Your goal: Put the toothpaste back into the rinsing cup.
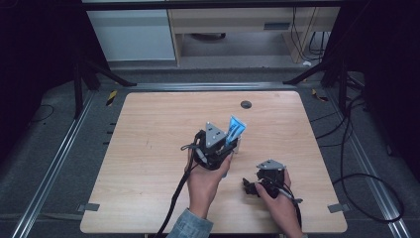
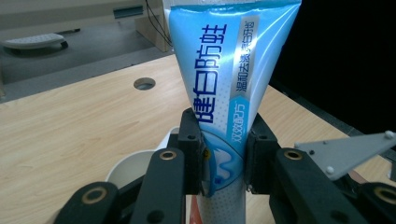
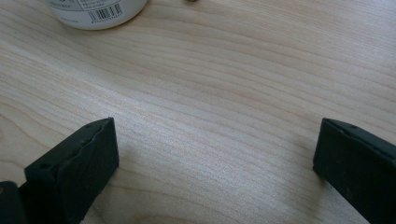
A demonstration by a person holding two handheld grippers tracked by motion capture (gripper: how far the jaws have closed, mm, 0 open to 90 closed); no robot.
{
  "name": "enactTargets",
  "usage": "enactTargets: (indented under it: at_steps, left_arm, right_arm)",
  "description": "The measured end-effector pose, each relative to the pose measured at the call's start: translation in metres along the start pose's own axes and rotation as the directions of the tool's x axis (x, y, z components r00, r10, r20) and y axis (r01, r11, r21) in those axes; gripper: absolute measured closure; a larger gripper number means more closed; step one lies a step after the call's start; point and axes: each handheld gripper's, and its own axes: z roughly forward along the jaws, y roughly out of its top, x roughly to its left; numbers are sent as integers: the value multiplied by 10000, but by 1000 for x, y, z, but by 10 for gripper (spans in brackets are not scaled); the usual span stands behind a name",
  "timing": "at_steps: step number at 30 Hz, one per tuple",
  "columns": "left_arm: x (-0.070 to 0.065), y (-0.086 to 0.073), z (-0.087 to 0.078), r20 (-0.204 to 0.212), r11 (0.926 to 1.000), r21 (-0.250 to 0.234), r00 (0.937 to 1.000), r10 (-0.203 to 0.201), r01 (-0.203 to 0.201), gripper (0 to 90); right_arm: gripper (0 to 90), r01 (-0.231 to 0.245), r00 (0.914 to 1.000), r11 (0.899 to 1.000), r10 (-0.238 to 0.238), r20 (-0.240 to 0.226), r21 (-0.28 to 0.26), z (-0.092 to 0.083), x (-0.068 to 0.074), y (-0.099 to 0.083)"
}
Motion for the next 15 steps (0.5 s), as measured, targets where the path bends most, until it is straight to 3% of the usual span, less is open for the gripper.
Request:
enactTargets:
  at_steps: [7, 15]
  left_arm:
    - [10, 13, 2, -385, 9980, -625, 9992, -64, 40, 723]
    - [17, 25, 8, -536, 9928, -1195, 9986, 40, -104, 722]
  right_arm:
    - [4, 5, 10000, 10000, -5, -1, -7, 0, 0, 0]
    - [4, 8, 10000, 10000, -8, 14, 0, 0, 0, 0]
